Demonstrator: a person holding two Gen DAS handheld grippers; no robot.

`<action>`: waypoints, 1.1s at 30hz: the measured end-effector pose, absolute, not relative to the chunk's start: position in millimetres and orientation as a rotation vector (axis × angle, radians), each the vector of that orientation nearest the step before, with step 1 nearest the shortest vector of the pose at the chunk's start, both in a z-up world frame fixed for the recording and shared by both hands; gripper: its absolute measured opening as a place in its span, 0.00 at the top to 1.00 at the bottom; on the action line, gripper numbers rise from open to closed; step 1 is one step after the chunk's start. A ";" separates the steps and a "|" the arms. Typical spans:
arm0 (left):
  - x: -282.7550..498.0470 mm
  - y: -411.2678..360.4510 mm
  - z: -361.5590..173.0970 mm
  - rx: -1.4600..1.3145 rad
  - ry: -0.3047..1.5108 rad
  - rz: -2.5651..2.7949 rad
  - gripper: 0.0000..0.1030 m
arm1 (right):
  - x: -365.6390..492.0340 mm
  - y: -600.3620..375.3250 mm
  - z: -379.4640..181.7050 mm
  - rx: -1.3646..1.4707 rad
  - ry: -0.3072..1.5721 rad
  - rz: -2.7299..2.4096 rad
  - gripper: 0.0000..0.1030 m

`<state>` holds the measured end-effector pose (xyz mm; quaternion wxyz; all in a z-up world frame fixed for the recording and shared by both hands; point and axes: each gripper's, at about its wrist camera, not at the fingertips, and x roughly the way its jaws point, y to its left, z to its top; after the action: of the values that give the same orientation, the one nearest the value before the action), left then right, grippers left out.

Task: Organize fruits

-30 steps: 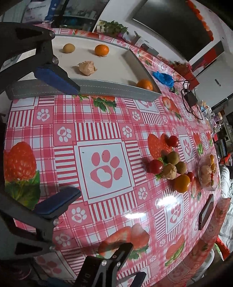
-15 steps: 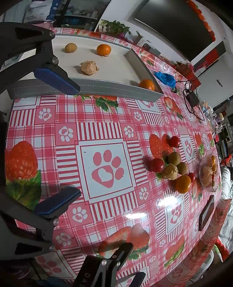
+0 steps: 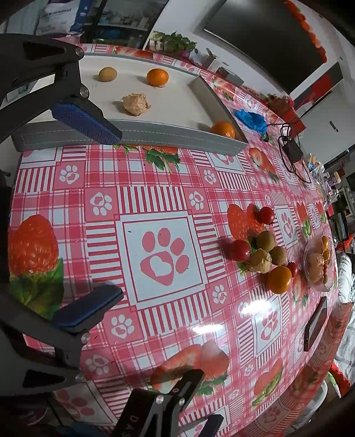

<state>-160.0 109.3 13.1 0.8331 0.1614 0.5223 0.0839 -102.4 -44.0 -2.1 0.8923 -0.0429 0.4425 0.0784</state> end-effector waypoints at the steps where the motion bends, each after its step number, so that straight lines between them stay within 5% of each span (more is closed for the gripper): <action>1: -160.0 109.3 13.1 0.342 1.107 0.178 0.00 | -102.6 -43.8 -2.1 -0.089 0.918 0.163 0.00; 33: -163.1 107.6 14.7 0.348 1.105 0.181 0.00 | -103.5 -44.1 -1.9 -0.088 0.917 0.163 0.00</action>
<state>-163.1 107.6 14.7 0.8329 0.1643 0.5215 0.0856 -103.5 -44.1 -1.9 0.8926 -0.0426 0.4419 0.0787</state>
